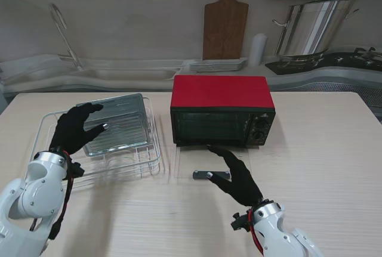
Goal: Slide the trays into the oven
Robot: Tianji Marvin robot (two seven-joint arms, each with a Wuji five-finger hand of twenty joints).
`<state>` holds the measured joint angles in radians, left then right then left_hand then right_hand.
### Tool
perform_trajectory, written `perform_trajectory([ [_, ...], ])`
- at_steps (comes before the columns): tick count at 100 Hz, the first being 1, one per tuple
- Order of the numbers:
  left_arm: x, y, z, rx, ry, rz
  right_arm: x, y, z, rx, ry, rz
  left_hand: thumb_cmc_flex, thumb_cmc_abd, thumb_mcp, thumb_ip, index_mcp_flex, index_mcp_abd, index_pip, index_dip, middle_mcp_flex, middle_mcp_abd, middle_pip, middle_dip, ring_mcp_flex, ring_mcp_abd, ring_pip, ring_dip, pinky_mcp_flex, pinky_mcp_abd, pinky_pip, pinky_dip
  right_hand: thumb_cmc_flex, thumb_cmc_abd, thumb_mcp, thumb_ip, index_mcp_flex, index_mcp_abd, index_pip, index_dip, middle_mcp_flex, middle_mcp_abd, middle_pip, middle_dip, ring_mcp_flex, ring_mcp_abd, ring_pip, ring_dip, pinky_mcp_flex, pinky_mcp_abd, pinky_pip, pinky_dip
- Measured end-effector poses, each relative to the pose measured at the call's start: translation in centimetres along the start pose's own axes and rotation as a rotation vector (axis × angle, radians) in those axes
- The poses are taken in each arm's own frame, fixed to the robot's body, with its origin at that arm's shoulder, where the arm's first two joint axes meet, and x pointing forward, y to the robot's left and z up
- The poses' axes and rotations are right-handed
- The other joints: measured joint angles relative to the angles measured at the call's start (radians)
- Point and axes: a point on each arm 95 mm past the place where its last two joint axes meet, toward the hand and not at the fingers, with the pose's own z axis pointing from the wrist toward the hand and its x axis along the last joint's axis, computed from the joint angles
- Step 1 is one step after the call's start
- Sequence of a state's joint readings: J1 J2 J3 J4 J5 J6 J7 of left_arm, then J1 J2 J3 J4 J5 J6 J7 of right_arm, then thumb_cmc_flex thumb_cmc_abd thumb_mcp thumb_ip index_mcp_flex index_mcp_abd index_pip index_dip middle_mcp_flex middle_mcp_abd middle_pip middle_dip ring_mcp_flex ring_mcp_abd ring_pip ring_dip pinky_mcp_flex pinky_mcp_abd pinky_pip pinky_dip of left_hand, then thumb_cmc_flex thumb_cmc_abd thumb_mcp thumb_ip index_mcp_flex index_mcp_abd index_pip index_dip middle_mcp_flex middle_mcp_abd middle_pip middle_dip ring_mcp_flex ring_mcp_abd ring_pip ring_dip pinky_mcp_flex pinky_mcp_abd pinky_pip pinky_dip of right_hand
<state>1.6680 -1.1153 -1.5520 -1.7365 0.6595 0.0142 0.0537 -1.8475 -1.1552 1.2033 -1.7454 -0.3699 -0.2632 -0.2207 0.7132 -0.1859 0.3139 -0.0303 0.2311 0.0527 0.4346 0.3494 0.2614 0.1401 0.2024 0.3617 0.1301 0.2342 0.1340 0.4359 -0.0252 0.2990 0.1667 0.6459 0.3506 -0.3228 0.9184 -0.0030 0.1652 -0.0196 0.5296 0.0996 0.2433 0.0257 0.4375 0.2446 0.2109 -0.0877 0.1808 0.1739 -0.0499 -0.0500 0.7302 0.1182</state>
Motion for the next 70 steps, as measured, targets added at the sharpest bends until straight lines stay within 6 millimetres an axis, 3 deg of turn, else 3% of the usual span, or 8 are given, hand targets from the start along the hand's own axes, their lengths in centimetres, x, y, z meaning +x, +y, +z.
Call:
perform_trajectory([
  [20, -2.4, -1.2, 2.9, 0.013, -0.101, 0.076, 0.1, 0.1, -0.1, 0.006, -0.011, -0.002, 0.000, 0.000, 0.000, 0.000, 0.035, 0.010, 0.045, 0.035, 0.053, 0.000, 0.050, 0.028, 0.027, 0.007, 0.063, 0.028, 0.045, 0.010, 0.041, 0.048, 0.000, 0.000, 0.000, 0.000, 0.000, 0.000, 0.000, 0.000, 0.000, 0.000, 0.006, 0.000, 0.000, 0.000, 0.000, 0.000, 0.000, 0.000, 0.000, 0.000],
  [36, -3.7, -1.5, 4.4, -0.019, -0.194, 0.132, 0.1, 0.1, -0.1, 0.004, -0.018, -0.004, -0.001, 0.000, 0.012, 0.000, 0.105, 0.024, 0.165, 0.136, 0.135, 0.018, 0.110, 0.069, 0.077, 0.036, 0.135, 0.085, 0.063, 0.019, 0.180, 0.109, 0.000, 0.000, 0.000, 0.000, 0.000, 0.000, 0.000, 0.000, 0.000, 0.000, 0.006, 0.000, 0.000, 0.000, 0.000, 0.000, 0.000, 0.000, 0.000, 0.000],
  [42, -4.0, -1.4, 4.7, -0.037, -0.211, 0.147, 0.1, 0.2, -0.1, 0.003, -0.021, -0.004, -0.002, 0.000, 0.022, 0.000, 0.114, 0.024, 0.199, 0.179, 0.165, 0.018, 0.124, 0.082, 0.090, 0.047, 0.160, 0.099, 0.048, 0.023, 0.292, 0.108, 0.000, 0.000, 0.000, 0.000, 0.000, 0.000, 0.000, 0.000, 0.000, 0.000, 0.006, 0.000, 0.000, 0.000, 0.000, 0.000, 0.000, 0.000, 0.000, 0.000],
  [55, -4.5, -0.9, 5.3, -0.075, -0.226, 0.128, 0.0, 0.2, -0.1, 0.003, -0.022, -0.002, -0.003, 0.000, 0.032, 0.000, 0.114, 0.024, 0.181, 0.183, 0.184, 0.018, 0.137, 0.084, 0.112, 0.056, 0.194, 0.100, 0.021, 0.024, 0.481, 0.043, 0.000, 0.000, 0.000, 0.000, 0.000, 0.001, 0.000, 0.000, 0.000, 0.000, 0.006, 0.000, 0.000, 0.000, 0.000, 0.000, 0.000, 0.000, 0.000, 0.000],
  [70, -5.3, 0.0, 6.2, -0.106, -0.242, 0.117, 0.0, 0.2, -0.1, 0.008, -0.023, 0.002, -0.002, -0.016, 0.076, 0.000, 0.114, 0.024, 0.122, 0.121, 0.184, 0.018, 0.137, 0.084, 0.145, 0.056, 0.219, 0.100, 0.027, 0.024, 0.584, 0.002, 0.000, 0.000, 0.000, 0.000, 0.000, 0.001, 0.004, 0.000, 0.000, 0.000, 0.006, 0.000, 0.000, 0.000, 0.000, 0.000, 0.000, -0.001, 0.000, 0.000],
])
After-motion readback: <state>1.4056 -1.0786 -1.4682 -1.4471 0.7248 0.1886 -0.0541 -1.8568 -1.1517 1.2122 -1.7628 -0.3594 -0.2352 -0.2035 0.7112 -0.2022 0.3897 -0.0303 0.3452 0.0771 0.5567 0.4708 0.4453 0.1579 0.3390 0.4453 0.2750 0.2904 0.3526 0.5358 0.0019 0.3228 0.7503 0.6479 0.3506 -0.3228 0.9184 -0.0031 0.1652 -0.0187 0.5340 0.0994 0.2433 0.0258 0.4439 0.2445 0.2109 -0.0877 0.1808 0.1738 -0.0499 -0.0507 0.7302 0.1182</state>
